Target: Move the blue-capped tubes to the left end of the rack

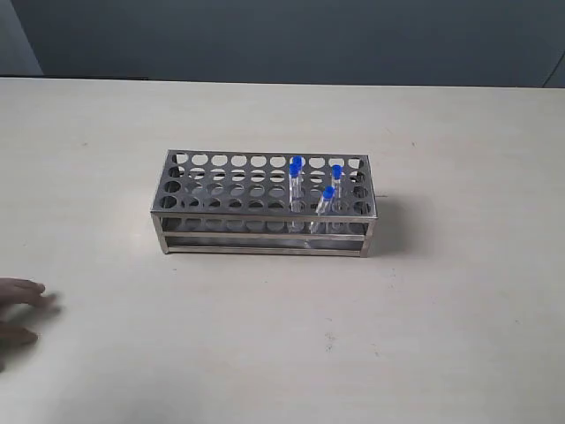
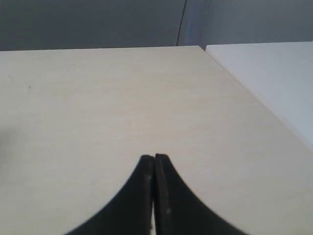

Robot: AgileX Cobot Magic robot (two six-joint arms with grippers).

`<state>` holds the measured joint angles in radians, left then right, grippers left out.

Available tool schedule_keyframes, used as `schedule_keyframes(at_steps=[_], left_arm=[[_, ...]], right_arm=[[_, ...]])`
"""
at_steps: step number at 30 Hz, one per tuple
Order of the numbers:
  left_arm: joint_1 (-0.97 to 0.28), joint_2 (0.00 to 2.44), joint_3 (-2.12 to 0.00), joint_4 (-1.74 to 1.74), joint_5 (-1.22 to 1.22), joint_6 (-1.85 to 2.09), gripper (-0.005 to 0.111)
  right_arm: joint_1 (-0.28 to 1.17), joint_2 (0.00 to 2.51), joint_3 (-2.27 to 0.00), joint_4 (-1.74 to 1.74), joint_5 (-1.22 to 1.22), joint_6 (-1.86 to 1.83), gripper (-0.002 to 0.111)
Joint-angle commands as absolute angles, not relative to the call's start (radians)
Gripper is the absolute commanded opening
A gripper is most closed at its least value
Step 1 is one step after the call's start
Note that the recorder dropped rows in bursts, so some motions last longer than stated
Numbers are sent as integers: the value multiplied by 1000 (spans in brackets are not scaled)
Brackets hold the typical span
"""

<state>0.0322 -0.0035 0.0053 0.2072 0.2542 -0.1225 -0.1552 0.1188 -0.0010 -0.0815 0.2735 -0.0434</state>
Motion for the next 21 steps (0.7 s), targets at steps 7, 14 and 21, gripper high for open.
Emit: schedule_keyframes(at_steps=[7, 14, 21], left_arm=[[28, 0, 0, 202, 246, -123, 1], [28, 0, 0, 202, 246, -123, 1], [28, 0, 0, 202, 246, -123, 1]], right_arm=[[-162, 114, 0, -447, -204, -157, 0], [-160, 114, 0, -298, -679, 699, 0], [-160, 114, 0, -391, -502, 1238, 0]])
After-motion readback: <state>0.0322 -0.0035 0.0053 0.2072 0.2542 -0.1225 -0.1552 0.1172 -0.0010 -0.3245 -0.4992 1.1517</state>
